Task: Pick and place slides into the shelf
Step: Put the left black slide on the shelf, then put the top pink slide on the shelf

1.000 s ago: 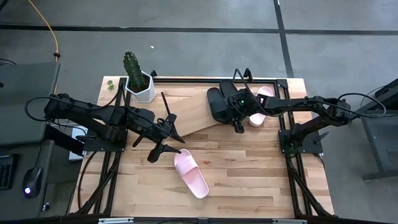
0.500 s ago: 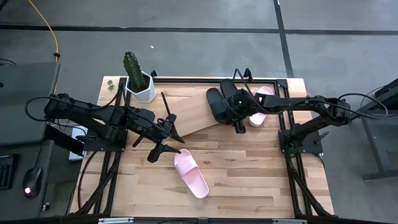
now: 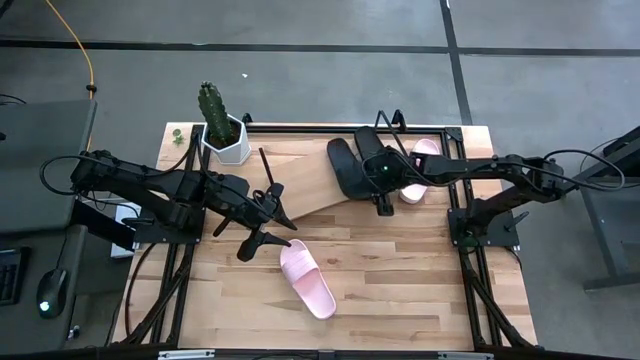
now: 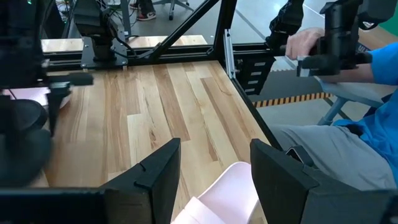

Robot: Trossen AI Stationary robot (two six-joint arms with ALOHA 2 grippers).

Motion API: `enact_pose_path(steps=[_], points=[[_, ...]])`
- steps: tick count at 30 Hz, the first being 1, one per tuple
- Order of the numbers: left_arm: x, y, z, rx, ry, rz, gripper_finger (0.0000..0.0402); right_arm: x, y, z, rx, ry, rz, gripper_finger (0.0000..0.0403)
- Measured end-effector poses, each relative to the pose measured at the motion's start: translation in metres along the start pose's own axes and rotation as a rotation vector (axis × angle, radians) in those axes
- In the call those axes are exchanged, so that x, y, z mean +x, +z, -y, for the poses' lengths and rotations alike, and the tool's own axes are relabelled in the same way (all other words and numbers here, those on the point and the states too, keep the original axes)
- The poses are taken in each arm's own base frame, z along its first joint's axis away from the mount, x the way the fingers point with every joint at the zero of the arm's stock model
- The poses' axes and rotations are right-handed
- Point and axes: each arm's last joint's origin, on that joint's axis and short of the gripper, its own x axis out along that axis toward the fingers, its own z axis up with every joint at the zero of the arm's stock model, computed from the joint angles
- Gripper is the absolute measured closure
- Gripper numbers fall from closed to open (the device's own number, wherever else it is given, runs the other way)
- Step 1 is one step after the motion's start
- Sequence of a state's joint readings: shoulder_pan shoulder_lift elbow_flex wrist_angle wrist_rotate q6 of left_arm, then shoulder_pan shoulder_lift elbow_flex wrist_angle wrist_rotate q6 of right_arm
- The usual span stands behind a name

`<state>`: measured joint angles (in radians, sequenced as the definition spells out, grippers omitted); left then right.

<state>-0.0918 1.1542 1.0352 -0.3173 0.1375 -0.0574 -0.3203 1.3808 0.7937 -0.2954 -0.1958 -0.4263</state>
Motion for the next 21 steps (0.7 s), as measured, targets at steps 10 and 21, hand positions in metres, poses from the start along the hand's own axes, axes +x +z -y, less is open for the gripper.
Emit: enact_pose_path(steps=[10, 21], points=[[0.0, 0.0, 0.0, 0.0, 0.0, 0.0, 0.0224, 0.0, 0.001, 0.001, 0.001, 0.035, 0.034, 0.021], [0.0, 0.0, 0.0, 0.0, 0.0, 0.0, 0.0224, -0.002, 0.017, 0.008, -0.054, -0.067, 0.179, 0.021]])
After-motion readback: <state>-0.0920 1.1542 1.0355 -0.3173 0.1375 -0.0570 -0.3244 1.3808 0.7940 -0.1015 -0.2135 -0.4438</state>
